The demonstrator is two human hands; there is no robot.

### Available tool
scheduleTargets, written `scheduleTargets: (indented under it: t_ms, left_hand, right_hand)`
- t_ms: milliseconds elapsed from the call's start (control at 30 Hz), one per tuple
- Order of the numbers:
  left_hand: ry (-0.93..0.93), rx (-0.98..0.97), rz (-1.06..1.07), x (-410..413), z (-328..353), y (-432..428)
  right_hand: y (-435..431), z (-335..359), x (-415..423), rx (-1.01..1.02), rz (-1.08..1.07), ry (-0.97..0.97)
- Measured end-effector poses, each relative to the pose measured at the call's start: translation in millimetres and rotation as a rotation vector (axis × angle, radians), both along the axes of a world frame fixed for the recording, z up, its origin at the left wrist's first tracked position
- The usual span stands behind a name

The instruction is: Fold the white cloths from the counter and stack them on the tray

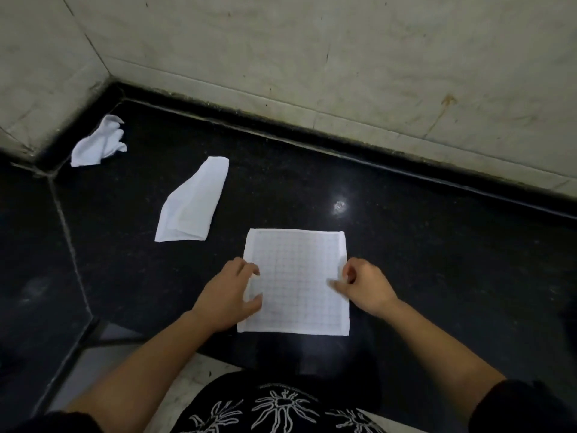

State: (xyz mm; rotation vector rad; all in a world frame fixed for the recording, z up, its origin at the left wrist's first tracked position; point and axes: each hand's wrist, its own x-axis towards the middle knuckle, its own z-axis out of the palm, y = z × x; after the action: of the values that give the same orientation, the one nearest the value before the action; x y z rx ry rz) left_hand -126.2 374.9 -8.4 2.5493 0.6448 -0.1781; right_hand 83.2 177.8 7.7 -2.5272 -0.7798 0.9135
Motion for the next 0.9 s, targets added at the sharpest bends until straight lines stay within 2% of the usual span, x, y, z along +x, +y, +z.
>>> scheduleTargets:
  t_ms: [67,133,300,367,433,533,600,667,733,833,900]
  left_hand:
    - [-0.022,0.104,-0.294,-15.4,-6.9,-9.1]
    - [-0.027,0.184,-0.465,-23.0,-14.1,-17.7]
    - [0.032,0.234,-0.565,-20.3,-19.8,-31.4]
    - [0.077,0.266,-0.578,-17.0,-20.8,-33.3]
    - [0.079,0.298,-0.577,-13.9,-23.6,-33.5]
    - [0.038,0.315,-0.547,-12.1,-26.1,-31.7]
    - [-0.021,0.253,-0.479,-8.6,-24.2,-30.3]
    - [-0.039,0.051,-0.300,-2.7,-17.2,-25.6]
    - [0.005,-0.191,-0.045,5.5,-8.3,-17.6]
    - [-0.084,-0.362,0.261,16.8,-2.8,1.6]
    - [-0.111,-0.485,0.429,20.5,-5.5,12.8]
  right_hand:
    - [-15.0,4.4,-24.2,-0.010,0.243,-0.008]
    - [-26.8,-1.8,-42.6,0.017,0.486,-0.134]
    - [-34.7,-27.9,-56.9,0.068,0.879,-0.433]
    - [-32.1,-35.2,-56.3,0.056,0.947,-0.553]
    - [-29.1,-38.8,-53.3,0.041,0.949,-0.590]
    - [-21.0,-31.8,-48.1,0.076,0.815,-0.493]
    - [-15.0,-23.9,-37.6,0.071,0.554,-0.284]
    - [-10.2,-17.0,-22.9,0.022,0.216,0.008]
    - [-7.6,-16.0,-3.8,0.103,-0.051,0.188]
    - [-5.9,-10.2,21.3,0.242,-0.318,0.419]
    - [-4.7,-7.6,32.1,0.288,-0.400,0.511]
